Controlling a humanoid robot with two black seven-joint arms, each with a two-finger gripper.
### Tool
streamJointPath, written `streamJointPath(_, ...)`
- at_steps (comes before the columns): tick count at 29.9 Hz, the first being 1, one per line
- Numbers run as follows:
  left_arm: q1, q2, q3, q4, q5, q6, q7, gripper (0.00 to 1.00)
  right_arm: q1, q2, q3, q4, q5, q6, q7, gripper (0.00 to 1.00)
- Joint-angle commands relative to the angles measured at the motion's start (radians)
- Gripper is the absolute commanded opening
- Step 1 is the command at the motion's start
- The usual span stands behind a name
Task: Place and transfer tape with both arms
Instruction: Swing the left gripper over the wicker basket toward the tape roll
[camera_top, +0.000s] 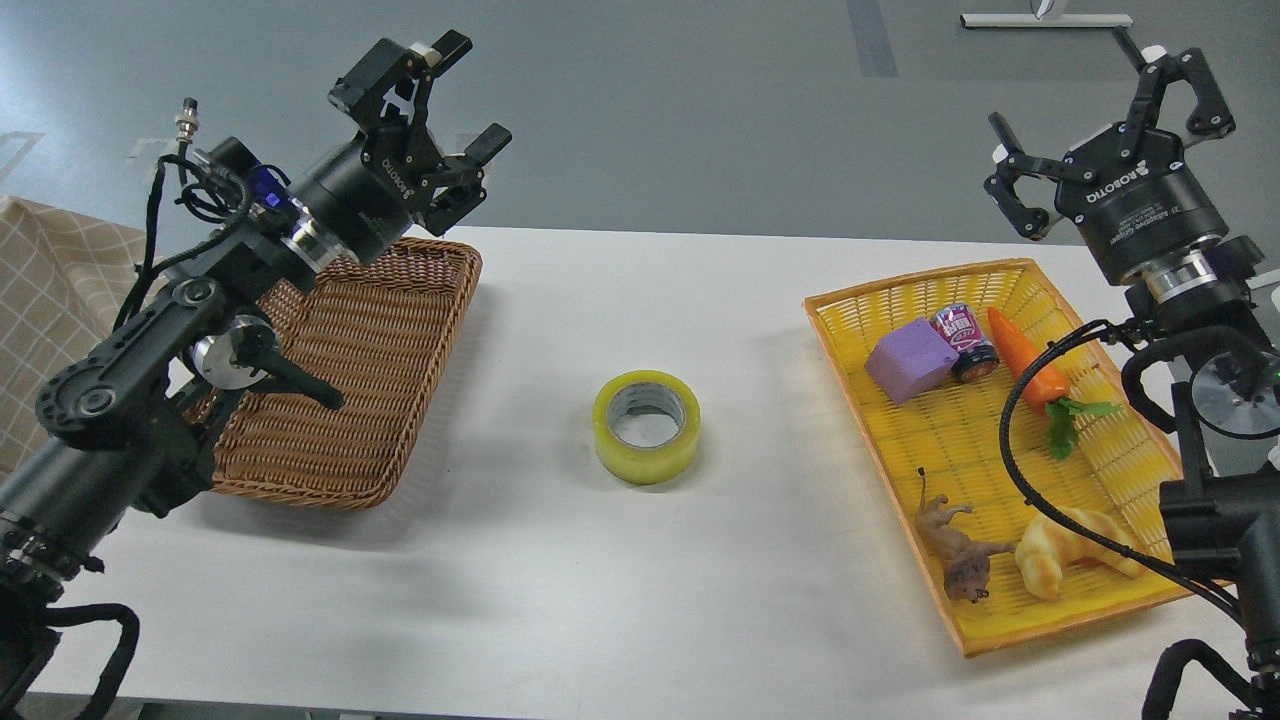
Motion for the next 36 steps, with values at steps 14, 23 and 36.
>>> streamJointPath(14, -0.146, 0.087, 0.193, -0.048, 0.495, 0.0, 0.094, 0.98, -0.097, -0.032, 0.001, -0.012, 0.0, 0.0, 0.008, 1.0)
streamJointPath(23, -0.171, 0.095, 0.245, -0.126, 0.801, 0.0, 0.094, 0.98, -0.111, -0.032, 0.011, -0.024, 0.0, 0.0, 0.009, 1.0)
streamJointPath(36, -0.18, 0.119, 0.398, -0.23, 1.071, 0.0, 0.128, 0.98, -0.103, -0.032, 0.015, -0.044, 0.0, 0.0, 0.011, 1.0)
